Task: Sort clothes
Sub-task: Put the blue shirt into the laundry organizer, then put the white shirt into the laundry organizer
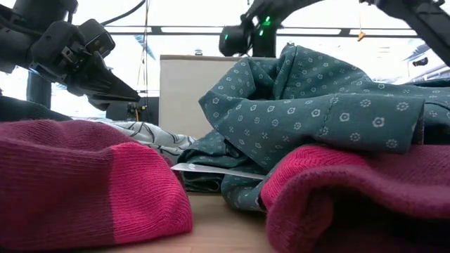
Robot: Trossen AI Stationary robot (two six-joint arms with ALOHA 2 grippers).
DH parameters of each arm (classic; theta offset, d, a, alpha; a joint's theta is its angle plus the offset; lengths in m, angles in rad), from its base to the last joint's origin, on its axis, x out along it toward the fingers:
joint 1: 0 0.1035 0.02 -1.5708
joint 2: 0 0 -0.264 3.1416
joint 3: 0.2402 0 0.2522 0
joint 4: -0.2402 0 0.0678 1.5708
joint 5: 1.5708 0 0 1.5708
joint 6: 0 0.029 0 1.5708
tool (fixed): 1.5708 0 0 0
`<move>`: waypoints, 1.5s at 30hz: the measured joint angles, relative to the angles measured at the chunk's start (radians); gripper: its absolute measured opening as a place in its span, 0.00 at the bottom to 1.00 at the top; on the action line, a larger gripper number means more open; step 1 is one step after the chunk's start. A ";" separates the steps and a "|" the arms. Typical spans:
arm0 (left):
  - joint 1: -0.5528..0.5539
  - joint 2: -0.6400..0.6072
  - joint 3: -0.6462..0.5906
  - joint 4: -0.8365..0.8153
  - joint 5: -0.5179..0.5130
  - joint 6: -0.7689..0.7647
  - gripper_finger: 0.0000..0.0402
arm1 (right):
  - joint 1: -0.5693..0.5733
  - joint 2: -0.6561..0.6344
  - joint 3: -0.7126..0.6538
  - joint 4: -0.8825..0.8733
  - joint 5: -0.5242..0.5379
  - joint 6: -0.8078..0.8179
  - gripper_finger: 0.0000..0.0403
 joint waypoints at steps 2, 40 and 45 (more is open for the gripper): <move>0.000 0.000 0.000 0.001 0.000 0.000 0.21 | 0.003 0.049 0.000 0.001 -0.026 -0.004 0.01; 0.000 0.000 0.000 0.000 0.011 0.000 0.21 | 0.096 -0.393 0.000 0.186 -0.081 0.213 0.38; 0.000 0.000 0.000 0.001 0.010 0.000 0.21 | 0.104 -0.461 -0.012 0.102 -0.071 0.368 0.38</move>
